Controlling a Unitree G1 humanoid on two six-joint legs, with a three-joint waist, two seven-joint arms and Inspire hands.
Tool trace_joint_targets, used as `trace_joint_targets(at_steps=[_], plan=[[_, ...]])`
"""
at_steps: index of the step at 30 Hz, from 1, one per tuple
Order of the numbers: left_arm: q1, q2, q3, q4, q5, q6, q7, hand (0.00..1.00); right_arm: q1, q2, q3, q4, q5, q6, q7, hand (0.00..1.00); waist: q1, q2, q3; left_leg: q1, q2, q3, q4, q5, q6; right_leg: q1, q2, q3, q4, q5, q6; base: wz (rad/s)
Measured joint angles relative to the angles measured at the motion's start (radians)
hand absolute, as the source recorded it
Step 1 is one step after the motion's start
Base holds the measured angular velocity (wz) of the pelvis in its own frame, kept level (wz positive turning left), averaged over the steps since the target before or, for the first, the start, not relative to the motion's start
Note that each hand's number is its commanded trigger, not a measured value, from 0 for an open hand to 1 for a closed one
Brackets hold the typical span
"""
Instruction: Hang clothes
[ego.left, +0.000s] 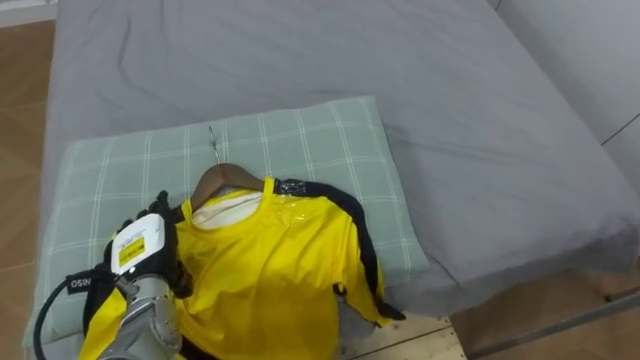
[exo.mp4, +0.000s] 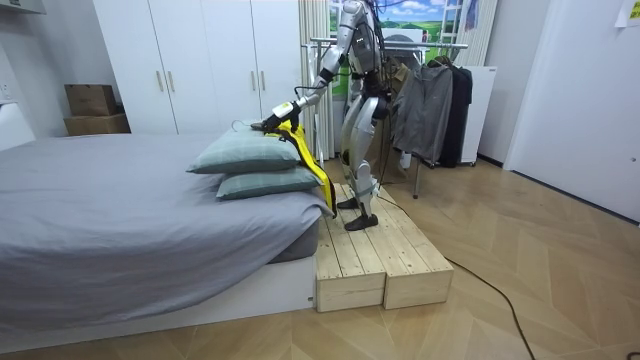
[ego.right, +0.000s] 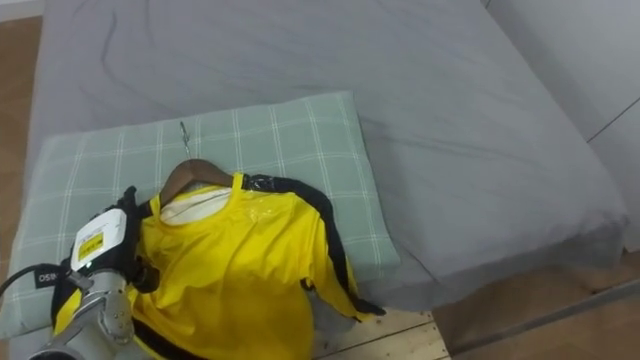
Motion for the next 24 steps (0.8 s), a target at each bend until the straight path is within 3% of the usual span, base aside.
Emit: trace_joint_targets(at_steps=[12, 24], plan=[[-0.001, 0.008, 0.001, -0.001, 0.001, -0.001, 0.031, 1.0, 0.001, 0.007, 0.001, 0.0, 0.002, -0.007, 0.0, 0.0, 0.001, 0.0, 0.0011, -0.012, 0.003, -0.012, 0.017, -0.002, 0.004, 0.001, -0.001, -0.011, -0.001, 0.0, 0.002, 0.01], [-0.001, 0.004, -0.001, 0.003, -0.001, -0.034, 0.057, 1.0, 0.001, 0.007, 0.001, -0.001, 0.004, -0.033, -0.002, 0.0, 0.003, 0.013, 0.0057, -0.013, 0.002, -0.017, 0.008, -0.002, 0.004, 0.002, -0.004, -0.022, -0.004, 0.001, 0.0, 0.03]])
